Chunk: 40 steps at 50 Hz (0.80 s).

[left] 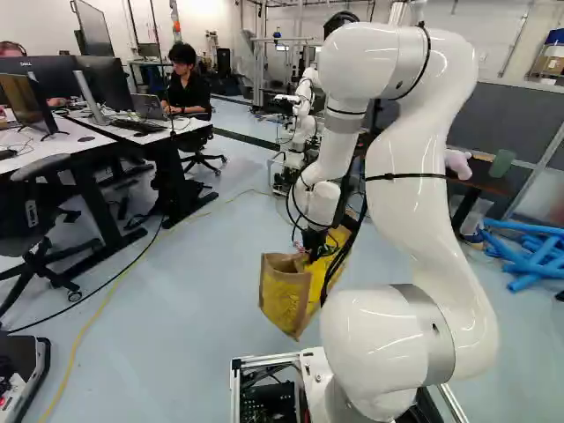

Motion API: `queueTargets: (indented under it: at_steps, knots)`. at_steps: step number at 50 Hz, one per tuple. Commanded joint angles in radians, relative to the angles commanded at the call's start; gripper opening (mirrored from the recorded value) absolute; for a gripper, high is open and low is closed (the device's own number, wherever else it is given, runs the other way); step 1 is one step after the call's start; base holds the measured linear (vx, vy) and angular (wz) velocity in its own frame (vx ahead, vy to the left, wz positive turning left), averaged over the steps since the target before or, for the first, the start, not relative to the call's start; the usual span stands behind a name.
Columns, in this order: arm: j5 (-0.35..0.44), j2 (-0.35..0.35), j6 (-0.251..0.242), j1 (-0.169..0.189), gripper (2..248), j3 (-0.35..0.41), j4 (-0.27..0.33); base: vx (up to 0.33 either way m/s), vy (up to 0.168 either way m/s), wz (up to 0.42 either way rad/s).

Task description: Pick up the bag on the ground and place it on the table

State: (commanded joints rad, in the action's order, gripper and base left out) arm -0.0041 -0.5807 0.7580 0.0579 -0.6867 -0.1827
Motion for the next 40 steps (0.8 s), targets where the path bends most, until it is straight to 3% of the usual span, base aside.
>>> queueTargets:
  at_steps: [40]
  knots:
    - [-0.131, 0.179, 0.000, -0.003, 21, 0.064, 0.000, 0.000, 0.000, 0.000]
